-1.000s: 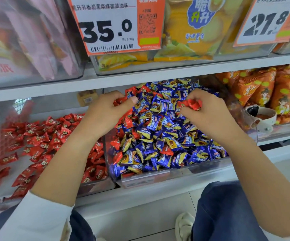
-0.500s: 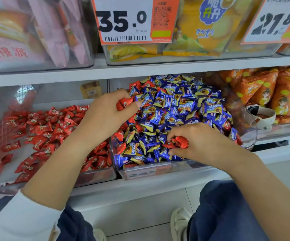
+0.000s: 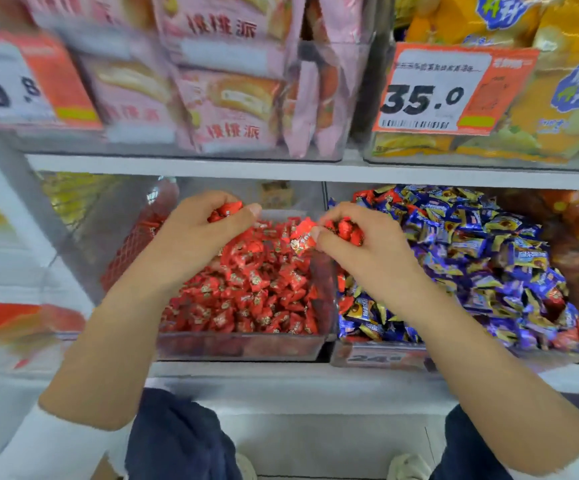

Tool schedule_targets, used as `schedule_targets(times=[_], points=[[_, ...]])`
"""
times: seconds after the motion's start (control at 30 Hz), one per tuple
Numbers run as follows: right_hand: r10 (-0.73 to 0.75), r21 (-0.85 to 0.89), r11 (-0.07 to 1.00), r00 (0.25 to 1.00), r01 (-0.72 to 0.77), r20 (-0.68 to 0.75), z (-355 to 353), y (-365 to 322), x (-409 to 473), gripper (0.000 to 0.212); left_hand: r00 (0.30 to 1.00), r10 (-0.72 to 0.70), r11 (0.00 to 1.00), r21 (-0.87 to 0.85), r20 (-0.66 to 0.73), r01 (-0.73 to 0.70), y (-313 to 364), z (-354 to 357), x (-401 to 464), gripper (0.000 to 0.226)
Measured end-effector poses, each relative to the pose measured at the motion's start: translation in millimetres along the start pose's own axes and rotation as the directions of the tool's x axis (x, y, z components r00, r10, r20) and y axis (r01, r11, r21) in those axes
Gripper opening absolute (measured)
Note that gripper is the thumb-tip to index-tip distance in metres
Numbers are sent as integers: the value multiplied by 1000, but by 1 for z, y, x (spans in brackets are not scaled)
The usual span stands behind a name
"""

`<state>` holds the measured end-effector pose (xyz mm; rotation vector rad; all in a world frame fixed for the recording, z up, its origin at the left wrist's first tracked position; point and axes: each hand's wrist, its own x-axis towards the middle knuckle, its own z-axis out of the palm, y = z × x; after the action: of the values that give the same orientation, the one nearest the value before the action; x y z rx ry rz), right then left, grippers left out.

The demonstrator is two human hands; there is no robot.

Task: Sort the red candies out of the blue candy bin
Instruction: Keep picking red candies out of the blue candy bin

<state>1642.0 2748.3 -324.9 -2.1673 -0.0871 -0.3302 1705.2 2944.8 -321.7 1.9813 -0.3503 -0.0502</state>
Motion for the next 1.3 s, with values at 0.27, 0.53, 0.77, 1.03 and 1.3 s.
schedule_targets(times=[0.27, 0.53, 0.77, 1.03, 1.3], points=[[149, -156, 982, 935, -102, 322, 50, -14, 36, 53, 941, -331, 936, -106, 64, 337, -29, -29, 6, 25], [74, -243, 968, 995, -58, 59, -23, 40, -6, 14, 959, -279, 936, -207, 52, 284, -14, -10, 13, 19], [83, -582, 809, 962, 87, 260, -63, 69, -27, 31, 961, -101, 960, 279, 258, 26, 2, 85, 4, 49], [5, -682, 575, 831, 452, 556, -15, 86, 7, 65, 939, -47, 885, 450, 341, -119, 2, 109, 19, 26], [197, -840, 333, 839, 429, 506, -22, 90, 52, 58, 927, -77, 865, 487, 366, -120, 1, 109, 23, 24]])
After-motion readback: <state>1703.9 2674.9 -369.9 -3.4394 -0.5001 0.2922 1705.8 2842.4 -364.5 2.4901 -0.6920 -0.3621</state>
